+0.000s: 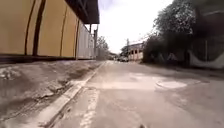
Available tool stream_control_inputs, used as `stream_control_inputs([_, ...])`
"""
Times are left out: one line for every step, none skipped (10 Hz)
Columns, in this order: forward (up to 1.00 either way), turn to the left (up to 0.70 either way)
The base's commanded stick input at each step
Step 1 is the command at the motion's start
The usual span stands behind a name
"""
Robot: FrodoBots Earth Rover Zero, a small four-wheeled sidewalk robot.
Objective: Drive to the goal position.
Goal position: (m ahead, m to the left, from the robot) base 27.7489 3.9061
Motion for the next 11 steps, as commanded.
stream_control_inputs([0.70, 0.00])
stream_control_inputs([0.70, 0.00])
stream_control_inputs([0.70, 0.00])
stream_control_inputs([0.70, 0.00])
stream_control_inputs([0.70, 0.00])
stream_control_inputs([0.70, 0.00])
stream_control_inputs([0.70, 0.00])
stream_control_inputs([0.70, 0.00])
stream_control_inputs([0.70, 0.00])
stream_control_inputs([0.70, 0.00])
stream_control_inputs([0.70, 0.00])
